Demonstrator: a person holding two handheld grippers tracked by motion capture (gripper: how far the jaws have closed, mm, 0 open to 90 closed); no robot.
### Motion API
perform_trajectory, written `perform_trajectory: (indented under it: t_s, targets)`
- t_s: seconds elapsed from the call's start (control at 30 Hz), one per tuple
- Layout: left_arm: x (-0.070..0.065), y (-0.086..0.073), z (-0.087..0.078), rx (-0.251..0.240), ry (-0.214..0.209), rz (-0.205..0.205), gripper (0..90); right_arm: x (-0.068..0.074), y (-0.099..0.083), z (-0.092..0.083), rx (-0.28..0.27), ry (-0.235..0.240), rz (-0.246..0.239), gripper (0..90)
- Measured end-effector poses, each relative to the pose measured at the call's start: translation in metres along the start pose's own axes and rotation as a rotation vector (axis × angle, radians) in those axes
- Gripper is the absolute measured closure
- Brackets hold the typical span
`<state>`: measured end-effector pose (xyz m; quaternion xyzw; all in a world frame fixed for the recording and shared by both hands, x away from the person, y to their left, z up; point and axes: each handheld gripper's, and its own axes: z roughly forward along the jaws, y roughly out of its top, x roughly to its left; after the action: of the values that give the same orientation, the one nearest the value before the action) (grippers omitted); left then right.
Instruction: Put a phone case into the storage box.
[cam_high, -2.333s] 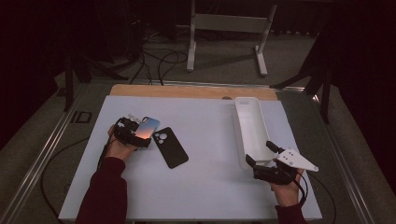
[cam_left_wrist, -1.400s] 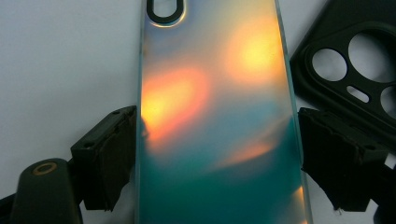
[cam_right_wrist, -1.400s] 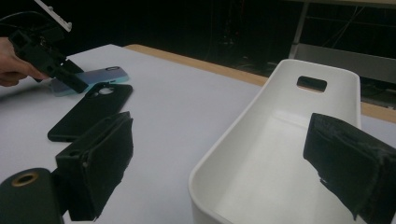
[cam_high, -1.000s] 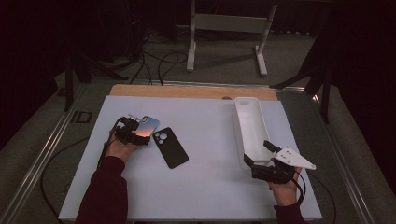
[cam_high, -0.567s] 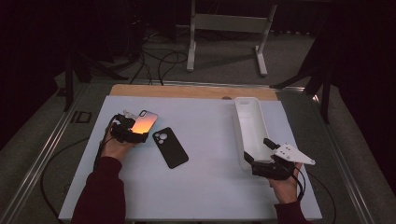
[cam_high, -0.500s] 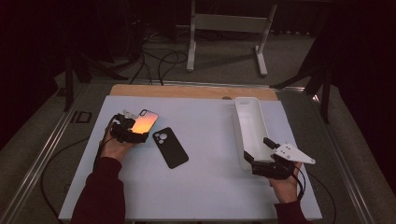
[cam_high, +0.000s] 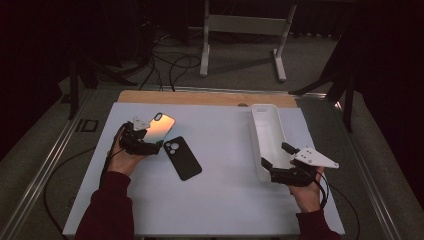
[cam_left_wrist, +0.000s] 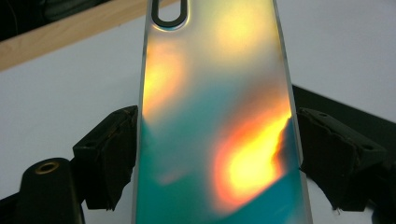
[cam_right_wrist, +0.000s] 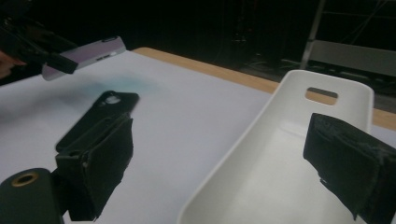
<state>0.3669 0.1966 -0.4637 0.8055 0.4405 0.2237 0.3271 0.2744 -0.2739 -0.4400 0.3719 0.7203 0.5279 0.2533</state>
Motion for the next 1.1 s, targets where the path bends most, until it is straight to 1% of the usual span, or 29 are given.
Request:
perform_trajectory:
  t_s: [0.1,0.33,0.5,0.6,0.67,0.87,0.9,0.93,1.07,1.1]
  targets:
    - [-0.007,0.004,-0.005,-0.031,-0.014,0.017,16.7,0.000,0.003,0.002,0.000,0.005,0.005,8.1]
    - [-0.025,0.016,-0.012,-0.072,-0.042,0.068,16.6,0.001,0.009,0.009,0.001,0.027,0.016,8.0]
    - [-0.044,0.028,-0.017,-0.107,-0.066,0.117,16.7,0.002,0.013,0.012,-0.002,0.040,0.032,8.0]
    - [-0.055,0.034,-0.019,-0.123,-0.078,0.146,16.6,0.001,0.015,0.013,-0.010,0.057,0.063,8.0]
    - [-0.062,0.039,-0.020,-0.131,-0.089,0.168,16.7,0.000,0.017,0.014,-0.011,0.060,0.074,8.0]
    - [-0.082,0.049,-0.023,-0.158,-0.121,0.220,16.7,0.001,0.023,0.017,-0.015,0.070,0.079,8.0]
    - [-0.082,0.049,-0.023,-0.158,-0.121,0.220,16.6,0.001,0.023,0.017,-0.015,0.070,0.079,8.0]
    - [-0.089,0.052,-0.023,-0.169,-0.136,0.238,16.6,0.001,0.024,0.018,-0.015,0.074,0.080,8.0]
    - [-0.101,0.057,-0.023,-0.188,-0.157,0.254,16.6,0.006,0.029,0.025,-0.012,0.099,0.092,8.0]
    - [-0.103,0.058,-0.023,-0.189,-0.162,0.265,16.7,0.007,0.030,0.027,-0.010,0.102,0.095,8.0]
